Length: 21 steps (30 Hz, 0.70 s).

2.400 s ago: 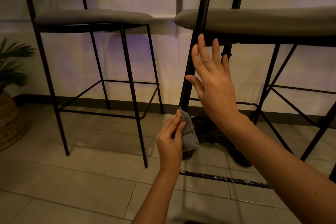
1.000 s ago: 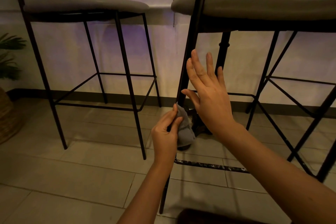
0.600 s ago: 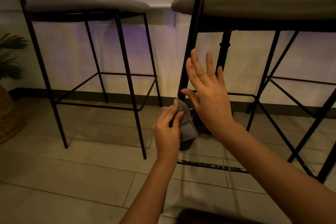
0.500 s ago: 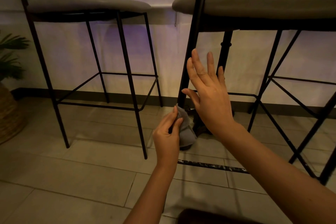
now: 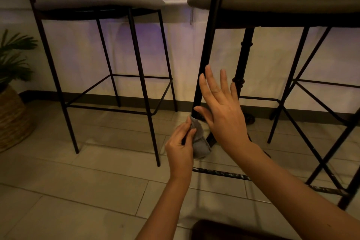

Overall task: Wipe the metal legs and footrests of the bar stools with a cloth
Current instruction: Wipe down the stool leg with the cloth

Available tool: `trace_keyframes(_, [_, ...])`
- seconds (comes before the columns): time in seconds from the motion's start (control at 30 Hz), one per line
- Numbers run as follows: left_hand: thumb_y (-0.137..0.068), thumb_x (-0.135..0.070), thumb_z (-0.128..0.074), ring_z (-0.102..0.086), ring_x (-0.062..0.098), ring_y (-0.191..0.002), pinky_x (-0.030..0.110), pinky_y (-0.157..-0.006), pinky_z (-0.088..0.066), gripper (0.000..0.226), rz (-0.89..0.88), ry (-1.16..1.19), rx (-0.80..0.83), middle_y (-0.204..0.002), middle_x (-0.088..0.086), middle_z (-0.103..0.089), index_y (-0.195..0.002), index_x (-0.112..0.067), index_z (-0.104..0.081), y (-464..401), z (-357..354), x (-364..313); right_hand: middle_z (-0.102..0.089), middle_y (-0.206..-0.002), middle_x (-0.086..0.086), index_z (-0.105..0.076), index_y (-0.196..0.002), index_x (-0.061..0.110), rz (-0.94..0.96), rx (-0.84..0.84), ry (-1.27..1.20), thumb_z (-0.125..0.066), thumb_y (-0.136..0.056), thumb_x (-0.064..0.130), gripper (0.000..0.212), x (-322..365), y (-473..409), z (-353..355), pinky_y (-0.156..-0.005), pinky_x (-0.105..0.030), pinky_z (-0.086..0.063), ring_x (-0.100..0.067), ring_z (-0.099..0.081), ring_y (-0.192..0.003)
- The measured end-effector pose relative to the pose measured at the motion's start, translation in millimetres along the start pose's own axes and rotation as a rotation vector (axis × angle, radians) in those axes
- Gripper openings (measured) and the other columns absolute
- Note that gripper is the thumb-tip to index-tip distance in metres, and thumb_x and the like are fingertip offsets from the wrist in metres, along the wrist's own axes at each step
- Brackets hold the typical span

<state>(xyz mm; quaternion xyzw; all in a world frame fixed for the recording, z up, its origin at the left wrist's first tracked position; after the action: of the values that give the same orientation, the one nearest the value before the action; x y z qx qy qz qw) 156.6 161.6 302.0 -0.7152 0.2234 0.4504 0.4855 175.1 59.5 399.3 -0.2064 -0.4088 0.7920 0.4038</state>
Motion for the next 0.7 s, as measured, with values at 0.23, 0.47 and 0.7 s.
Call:
trace_keyframes(0.23, [-0.084,0.003,-0.06,-0.055,-0.008,-0.107,0.012,-0.092,-0.044,0.041,-0.004,0.001,0.0,-0.11,-0.016,-0.059,-0.116,-0.022,-0.055,6.4,-0.5,5.1,-0.02,-0.153,-0.008,-0.018,-0.144,0.013,0.02,0.01,0.017,-0.057,-0.084,0.027,0.073,-0.7,4.6,-11.0,-0.11,-0.055,-0.015,-0.029,-0.006,-0.14])
trace_keyframes(0.47, [-0.083,0.001,-0.06,-0.061,0.008,-0.105,0.039,-0.094,-0.049,0.039,0.093,-0.004,0.074,-0.107,-0.005,-0.066,-0.111,-0.026,-0.061,11.4,13.5,27.3,-0.016,-0.153,-0.006,-0.015,-0.145,0.015,0.012,0.008,0.02,-0.062,-0.083,0.024,0.078,-0.1,4.4,-12.2,-0.11,-0.057,-0.016,-0.028,-0.005,-0.14])
trace_keyframes(0.7, [-0.082,0.003,-0.06,-0.062,0.008,-0.103,0.038,-0.095,-0.049,0.038,0.115,0.035,0.043,-0.106,-0.007,-0.066,-0.111,-0.022,-0.061,8.0,10.5,22.7,-0.016,-0.153,-0.006,-0.016,-0.145,0.014,0.009,0.008,0.011,-0.063,-0.082,0.022,0.079,-1.3,4.4,-14.1,-0.111,-0.056,-0.014,-0.027,-0.005,-0.14])
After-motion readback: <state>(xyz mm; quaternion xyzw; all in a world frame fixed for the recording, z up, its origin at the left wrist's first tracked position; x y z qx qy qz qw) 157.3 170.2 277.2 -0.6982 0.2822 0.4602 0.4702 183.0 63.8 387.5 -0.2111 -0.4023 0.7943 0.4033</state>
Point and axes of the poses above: each hand's wrist, its own y-axis away from the middle knuckle, its own z-axis out of the back of the hand, x = y × z, the point moved 6 cm from there along -y, towards the middle knuckle
